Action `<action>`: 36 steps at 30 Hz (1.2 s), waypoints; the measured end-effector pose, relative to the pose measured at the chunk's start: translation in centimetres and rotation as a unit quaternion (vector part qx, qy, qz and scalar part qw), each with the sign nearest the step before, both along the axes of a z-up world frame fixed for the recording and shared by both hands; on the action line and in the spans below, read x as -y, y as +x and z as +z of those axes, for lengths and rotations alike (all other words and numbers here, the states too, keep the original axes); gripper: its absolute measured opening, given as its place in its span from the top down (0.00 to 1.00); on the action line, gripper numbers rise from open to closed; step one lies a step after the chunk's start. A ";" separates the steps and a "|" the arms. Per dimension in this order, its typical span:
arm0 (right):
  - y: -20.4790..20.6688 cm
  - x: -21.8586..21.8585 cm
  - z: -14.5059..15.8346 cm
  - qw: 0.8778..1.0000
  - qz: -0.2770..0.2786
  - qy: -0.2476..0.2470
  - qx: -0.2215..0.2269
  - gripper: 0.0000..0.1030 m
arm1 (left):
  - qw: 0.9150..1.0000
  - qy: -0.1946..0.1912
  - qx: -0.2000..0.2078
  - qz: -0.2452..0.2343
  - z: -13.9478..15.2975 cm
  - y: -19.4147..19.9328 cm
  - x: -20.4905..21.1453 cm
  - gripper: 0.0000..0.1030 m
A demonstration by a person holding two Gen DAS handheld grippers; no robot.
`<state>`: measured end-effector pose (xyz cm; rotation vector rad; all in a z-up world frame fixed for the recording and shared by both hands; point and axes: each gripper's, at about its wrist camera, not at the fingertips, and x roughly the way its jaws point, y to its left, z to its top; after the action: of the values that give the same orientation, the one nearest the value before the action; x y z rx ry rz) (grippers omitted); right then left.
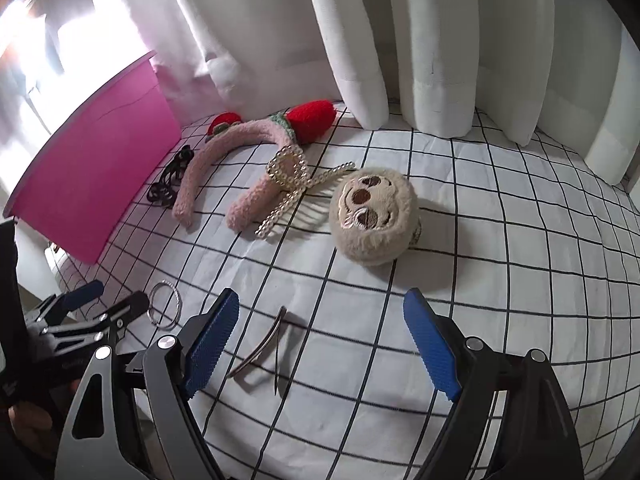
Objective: Organize jewelry
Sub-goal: 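Withdraw both tools from the tub back toward the table items, then grasp the small silver bangle with the left tool while the right tool grasps the beige plush sloth pouch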
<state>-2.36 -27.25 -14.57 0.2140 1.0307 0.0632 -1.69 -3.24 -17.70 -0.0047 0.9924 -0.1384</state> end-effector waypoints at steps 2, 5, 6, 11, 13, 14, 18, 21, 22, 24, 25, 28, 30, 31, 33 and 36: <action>0.9 0.4 -0.2 1.000 -0.006 -0.007 0.004 0.22 | 1.000 -0.001 0.000 0.000 -0.4 0.1 0.3 0.06; 2.1 0.7 -0.7 1.000 -0.009 -0.019 0.004 0.22 | 1.000 -0.003 0.001 -0.001 -0.8 0.1 0.8 0.06; 2.5 0.8 -0.9 1.000 -0.007 -0.021 0.002 0.22 | 1.000 -0.002 0.002 -0.001 -1.0 0.0 1.0 0.06; 4.1 1.0 -1.7 0.999 -0.001 -0.036 -0.003 0.22 | 1.000 -0.006 0.006 -0.011 -1.5 -0.2 1.7 0.06; 4.7 1.1 -2.1 0.999 -0.002 -0.041 -0.008 0.22 | 1.000 0.004 0.011 -0.015 -1.8 0.1 2.1 0.06; 4.9 1.3 -2.3 0.999 -0.003 -0.041 -0.010 0.22 | 1.000 0.007 0.010 -0.016 -2.0 0.3 2.2 0.06; 5.8 1.5 -3.1 0.999 -0.005 -0.048 -0.017 0.22 | 1.000 0.008 0.005 -0.015 -2.6 0.9 2.6 0.06; 6.6 1.6 -3.6 0.998 -0.005 -0.054 -0.022 0.22 | 0.999 0.030 0.008 -0.017 -3.2 1.0 3.3 0.05; 6.9 1.7 -3.8 0.998 -0.005 -0.056 -0.025 0.22 | 0.999 0.035 0.014 -0.019 -3.2 1.0 3.4 0.05; 7.3 1.8 -4.3 0.998 -0.004 -0.060 -0.031 0.22 | 0.999 0.032 0.019 -0.017 -3.3 1.0 3.4 0.05; 7.5 1.9 -4.5 0.997 -0.005 -0.061 -0.035 0.22 | 0.999 0.032 0.022 -0.016 -3.3 0.9 3.4 0.05; 7.8 1.8 -4.9 0.997 -0.001 -0.072 -0.033 0.21 | 0.999 0.032 0.026 -0.011 -3.3 0.8 3.4 0.05; 7.9 1.3 -5.2 0.995 0.009 -0.093 -0.029 0.13 | 0.999 0.032 0.028 -0.007 -3.3 0.8 3.4 0.05; 8.0 0.9 -5.5 0.994 0.019 -0.102 -0.026 0.09 | 0.999 0.032 0.032 -0.005 -3.4 0.8 3.5 0.05; 7.9 1.0 -5.6 0.995 0.015 -0.098 -0.018 0.08 | 0.998 0.033 0.045 -0.005 -3.5 0.6 3.6 0.05; 8.1 0.9 -5.6 0.995 0.013 -0.100 -0.017 0.08 | 0.998 0.032 0.048 -0.004 -3.5 0.6 3.6 0.06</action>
<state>5.74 -28.16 -20.19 0.0182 1.0659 -0.0199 -1.12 -6.89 -21.17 0.0646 0.8998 -0.1135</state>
